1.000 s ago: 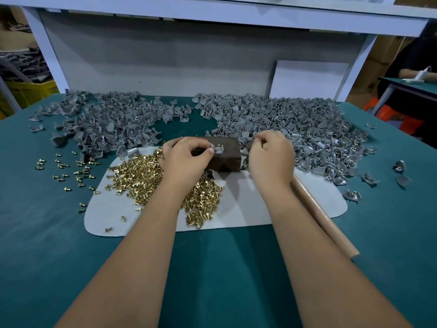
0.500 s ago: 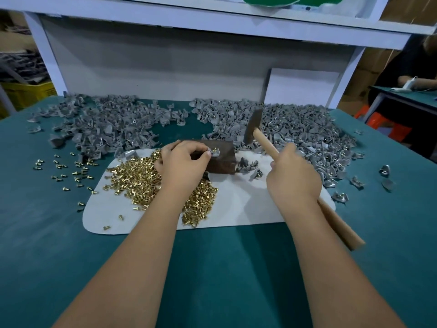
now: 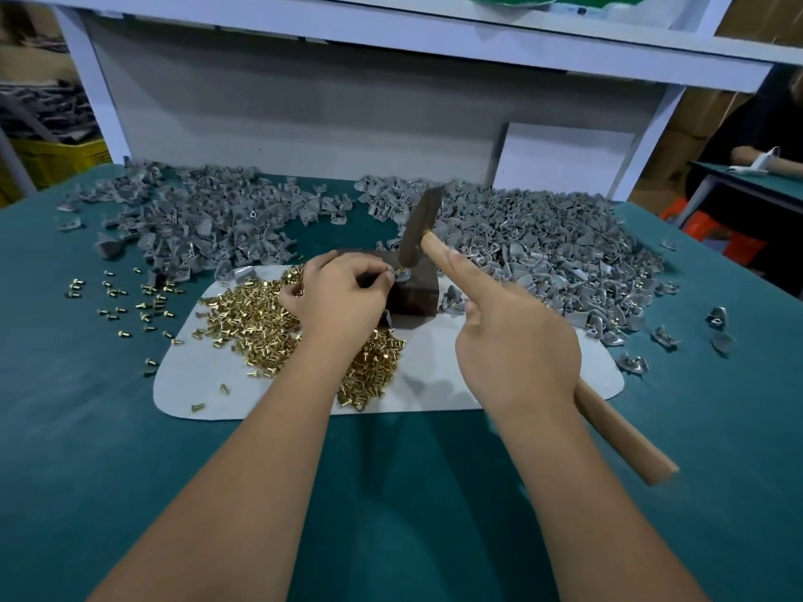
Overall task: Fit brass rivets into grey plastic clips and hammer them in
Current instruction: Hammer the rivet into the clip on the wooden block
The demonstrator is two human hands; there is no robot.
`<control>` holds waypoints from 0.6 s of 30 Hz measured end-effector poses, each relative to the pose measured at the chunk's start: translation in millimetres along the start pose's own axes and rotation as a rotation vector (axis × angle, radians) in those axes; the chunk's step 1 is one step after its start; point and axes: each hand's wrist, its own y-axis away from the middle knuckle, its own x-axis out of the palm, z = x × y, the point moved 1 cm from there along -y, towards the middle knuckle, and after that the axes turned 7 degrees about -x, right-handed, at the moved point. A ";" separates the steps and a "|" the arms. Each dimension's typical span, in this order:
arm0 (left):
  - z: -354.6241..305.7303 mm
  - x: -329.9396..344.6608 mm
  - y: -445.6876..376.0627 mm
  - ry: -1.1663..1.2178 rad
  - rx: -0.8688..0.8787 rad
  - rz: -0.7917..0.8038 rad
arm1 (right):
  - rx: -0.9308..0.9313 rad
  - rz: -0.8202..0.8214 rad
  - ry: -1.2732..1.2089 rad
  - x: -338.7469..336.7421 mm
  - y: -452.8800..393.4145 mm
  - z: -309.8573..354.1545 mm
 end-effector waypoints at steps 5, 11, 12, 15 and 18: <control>1.1 0.7 -0.3 0.026 0.026 -0.005 | 0.025 -0.028 -0.009 -0.3 0.9 6.0; -0.4 -0.8 0.7 0.026 0.017 -0.005 | 0.036 0.003 0.010 -1.8 2.0 6.1; 0.0 -0.9 0.4 0.028 0.023 0.008 | 0.022 0.019 0.015 -0.8 2.3 5.9; -0.3 -1.0 0.4 0.042 0.023 0.028 | 0.013 0.075 0.035 2.4 2.7 3.3; -1.6 0.0 2.1 -0.010 0.001 -0.015 | 0.029 -0.001 -0.003 -1.9 3.9 7.5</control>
